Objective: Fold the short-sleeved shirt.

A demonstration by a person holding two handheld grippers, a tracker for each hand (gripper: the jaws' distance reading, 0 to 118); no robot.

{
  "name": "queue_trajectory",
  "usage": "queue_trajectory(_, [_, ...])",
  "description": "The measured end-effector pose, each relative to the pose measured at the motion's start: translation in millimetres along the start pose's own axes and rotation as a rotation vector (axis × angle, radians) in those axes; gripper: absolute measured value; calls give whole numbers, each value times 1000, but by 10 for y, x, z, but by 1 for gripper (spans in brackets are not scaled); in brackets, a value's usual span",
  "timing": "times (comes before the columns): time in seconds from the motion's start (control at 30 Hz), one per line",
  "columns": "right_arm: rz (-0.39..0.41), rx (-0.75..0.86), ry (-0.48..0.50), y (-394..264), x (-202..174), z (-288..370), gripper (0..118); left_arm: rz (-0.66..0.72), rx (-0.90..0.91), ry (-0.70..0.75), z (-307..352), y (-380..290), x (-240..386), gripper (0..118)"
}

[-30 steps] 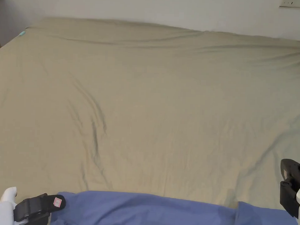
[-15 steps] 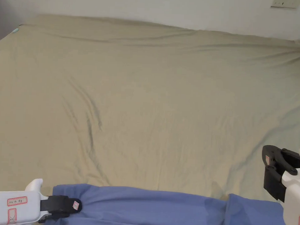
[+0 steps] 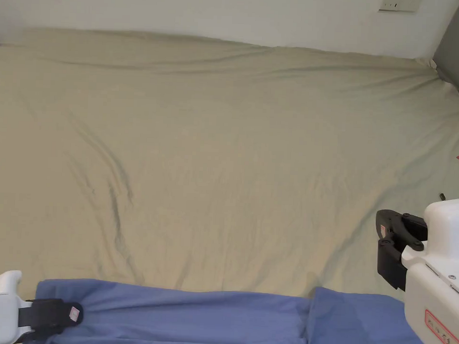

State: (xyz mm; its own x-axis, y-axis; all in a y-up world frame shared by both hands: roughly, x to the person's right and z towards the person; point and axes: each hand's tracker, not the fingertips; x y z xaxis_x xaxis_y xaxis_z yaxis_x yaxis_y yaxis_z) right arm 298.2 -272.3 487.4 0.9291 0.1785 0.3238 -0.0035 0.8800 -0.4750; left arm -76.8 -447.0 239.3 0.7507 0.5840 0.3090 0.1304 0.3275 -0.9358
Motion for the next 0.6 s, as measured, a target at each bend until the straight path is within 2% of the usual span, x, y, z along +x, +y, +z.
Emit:
queue_trajectory(0.17, [-3,-4,4,-19,-13,-15,2,49,77,135,334,197,-276,11])
queue_trajectory(0.23, [-4,-5,6,-29,-14,-13,2,14,100,212,463,247,-299,11])
queue_trajectory(0.33, [-13,-5,9,-45,8,-29,2,5,71,175,575,245,-126,11])
queue_trajectory(0.4, [-21,-5,10,-27,-18,-23,2,-58,39,193,579,244,96,11])
queue_trajectory(0.47, [-29,-3,13,-16,-30,-13,2,-64,37,198,548,229,310,11])
queue_trajectory(0.6, [-31,6,21,-25,-21,47,2,-71,-35,66,360,189,725,11])
